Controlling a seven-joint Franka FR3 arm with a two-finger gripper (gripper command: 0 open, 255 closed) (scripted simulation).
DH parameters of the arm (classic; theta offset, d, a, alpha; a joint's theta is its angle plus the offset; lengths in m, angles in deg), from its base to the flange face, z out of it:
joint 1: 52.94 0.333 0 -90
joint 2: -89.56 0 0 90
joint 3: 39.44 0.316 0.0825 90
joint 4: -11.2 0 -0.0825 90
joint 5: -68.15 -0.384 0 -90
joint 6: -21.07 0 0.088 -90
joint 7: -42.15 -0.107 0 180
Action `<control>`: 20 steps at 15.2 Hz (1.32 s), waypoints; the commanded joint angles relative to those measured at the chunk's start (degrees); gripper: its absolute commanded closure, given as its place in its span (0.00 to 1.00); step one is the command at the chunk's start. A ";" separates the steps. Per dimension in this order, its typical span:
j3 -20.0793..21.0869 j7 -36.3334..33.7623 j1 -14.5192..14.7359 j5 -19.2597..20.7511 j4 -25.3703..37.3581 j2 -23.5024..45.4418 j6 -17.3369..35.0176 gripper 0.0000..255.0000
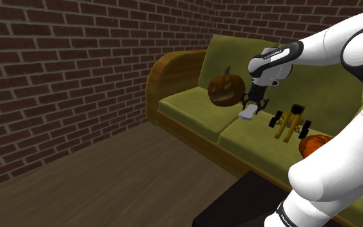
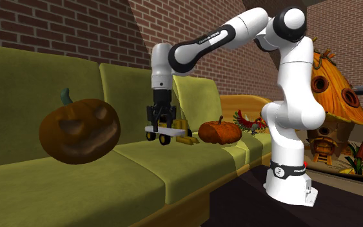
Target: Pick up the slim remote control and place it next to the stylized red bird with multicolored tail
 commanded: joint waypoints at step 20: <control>0.46 -0.64 0.17 0.46 13.06 -3.13 -16.15 1.00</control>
